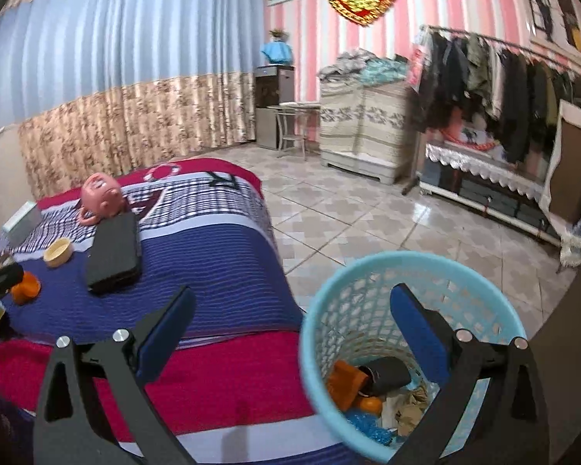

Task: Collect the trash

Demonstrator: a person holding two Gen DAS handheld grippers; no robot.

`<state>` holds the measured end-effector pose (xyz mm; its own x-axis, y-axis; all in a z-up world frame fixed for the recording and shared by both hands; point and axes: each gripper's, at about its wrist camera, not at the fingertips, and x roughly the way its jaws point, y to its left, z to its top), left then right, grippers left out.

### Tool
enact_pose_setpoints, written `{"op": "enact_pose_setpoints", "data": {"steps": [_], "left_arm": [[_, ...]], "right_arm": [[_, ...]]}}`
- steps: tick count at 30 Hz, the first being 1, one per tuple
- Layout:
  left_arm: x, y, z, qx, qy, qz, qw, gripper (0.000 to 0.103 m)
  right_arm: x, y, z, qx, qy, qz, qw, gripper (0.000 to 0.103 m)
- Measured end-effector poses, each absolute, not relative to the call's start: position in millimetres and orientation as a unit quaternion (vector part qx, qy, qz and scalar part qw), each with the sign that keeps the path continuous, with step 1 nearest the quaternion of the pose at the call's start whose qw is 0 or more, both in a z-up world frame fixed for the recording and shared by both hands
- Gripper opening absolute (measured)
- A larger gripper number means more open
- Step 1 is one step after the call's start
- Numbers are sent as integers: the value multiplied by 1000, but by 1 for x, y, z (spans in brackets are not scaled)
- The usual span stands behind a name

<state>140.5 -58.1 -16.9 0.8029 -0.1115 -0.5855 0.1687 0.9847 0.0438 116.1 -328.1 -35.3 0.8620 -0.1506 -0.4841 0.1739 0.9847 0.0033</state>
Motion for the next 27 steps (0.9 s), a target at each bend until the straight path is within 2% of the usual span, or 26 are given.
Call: {"op": "enact_pose_setpoints", "data": {"steps": [18,27], "left_arm": [[113,58,-26,49,312,-12,949,97],[99,105,-21,41,293,20,955,97]], "right_arm": [[109,-242,-35,6,243,-29,970,98],[97,-192,-37,-38,245,-9,969,98]]}}
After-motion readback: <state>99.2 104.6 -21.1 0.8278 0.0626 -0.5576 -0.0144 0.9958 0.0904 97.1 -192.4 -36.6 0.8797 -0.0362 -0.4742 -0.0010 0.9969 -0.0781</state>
